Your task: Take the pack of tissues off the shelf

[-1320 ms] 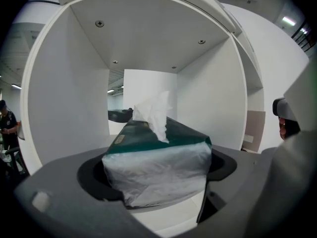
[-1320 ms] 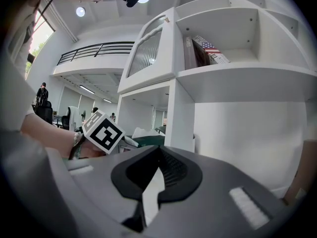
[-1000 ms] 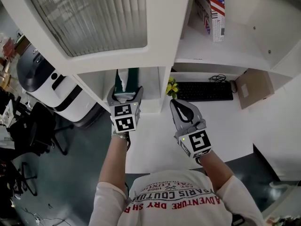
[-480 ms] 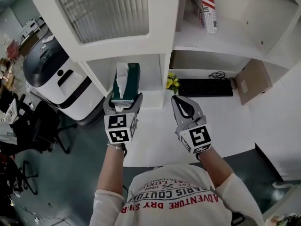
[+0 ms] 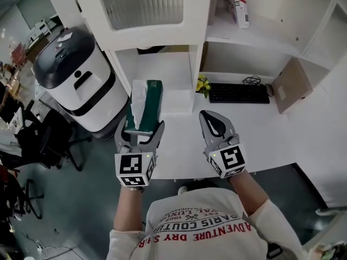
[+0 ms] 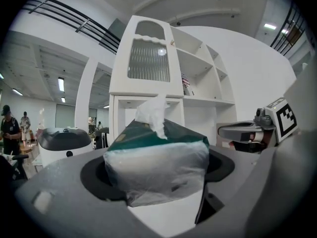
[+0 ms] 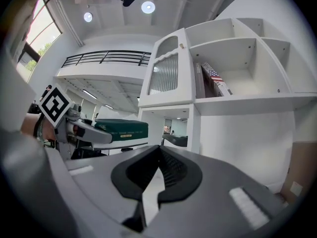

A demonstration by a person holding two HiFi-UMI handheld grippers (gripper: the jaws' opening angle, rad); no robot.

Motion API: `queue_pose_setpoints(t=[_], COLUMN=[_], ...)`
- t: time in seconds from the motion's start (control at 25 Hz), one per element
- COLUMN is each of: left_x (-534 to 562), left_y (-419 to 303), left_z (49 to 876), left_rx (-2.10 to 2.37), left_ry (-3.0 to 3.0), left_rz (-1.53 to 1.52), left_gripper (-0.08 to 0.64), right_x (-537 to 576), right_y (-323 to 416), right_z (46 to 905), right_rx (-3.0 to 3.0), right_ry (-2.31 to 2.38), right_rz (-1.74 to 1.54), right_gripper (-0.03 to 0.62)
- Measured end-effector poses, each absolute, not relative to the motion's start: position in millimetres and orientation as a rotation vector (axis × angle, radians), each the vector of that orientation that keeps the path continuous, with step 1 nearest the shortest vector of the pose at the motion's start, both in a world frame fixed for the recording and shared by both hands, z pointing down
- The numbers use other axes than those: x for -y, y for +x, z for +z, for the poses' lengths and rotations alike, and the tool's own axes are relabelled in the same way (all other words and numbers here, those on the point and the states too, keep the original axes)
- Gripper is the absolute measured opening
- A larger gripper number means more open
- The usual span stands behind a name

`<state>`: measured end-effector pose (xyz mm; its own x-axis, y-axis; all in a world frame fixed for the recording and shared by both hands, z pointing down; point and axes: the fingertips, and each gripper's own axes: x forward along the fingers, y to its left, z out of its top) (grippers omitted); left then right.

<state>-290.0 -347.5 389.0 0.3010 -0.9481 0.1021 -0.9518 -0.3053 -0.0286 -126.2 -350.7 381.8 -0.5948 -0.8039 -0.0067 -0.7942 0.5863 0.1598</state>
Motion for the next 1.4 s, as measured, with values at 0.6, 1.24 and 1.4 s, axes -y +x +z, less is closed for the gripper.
queue_pose_setpoints(t=[0.6, 1.24, 1.4], left_x=[264, 274, 278], left_y=[-314, -310, -309], left_z=[390, 383, 383], left_rx=[1.835, 1.801, 1.794], left_ry=[2.599, 2.657, 2.660], left_rz=[0.076, 0.057, 0.059], left_gripper=[0.445, 0.445, 0.446], right_x=[290, 290, 292], right_y=[-141, -142, -144], right_z=[380, 381, 379], right_rx=[2.761, 2.761, 2.759], right_ry=[1.326, 1.324, 1.319], right_rz=[-0.353, -0.327, -0.348], right_gripper=[-0.002, -0.002, -0.002])
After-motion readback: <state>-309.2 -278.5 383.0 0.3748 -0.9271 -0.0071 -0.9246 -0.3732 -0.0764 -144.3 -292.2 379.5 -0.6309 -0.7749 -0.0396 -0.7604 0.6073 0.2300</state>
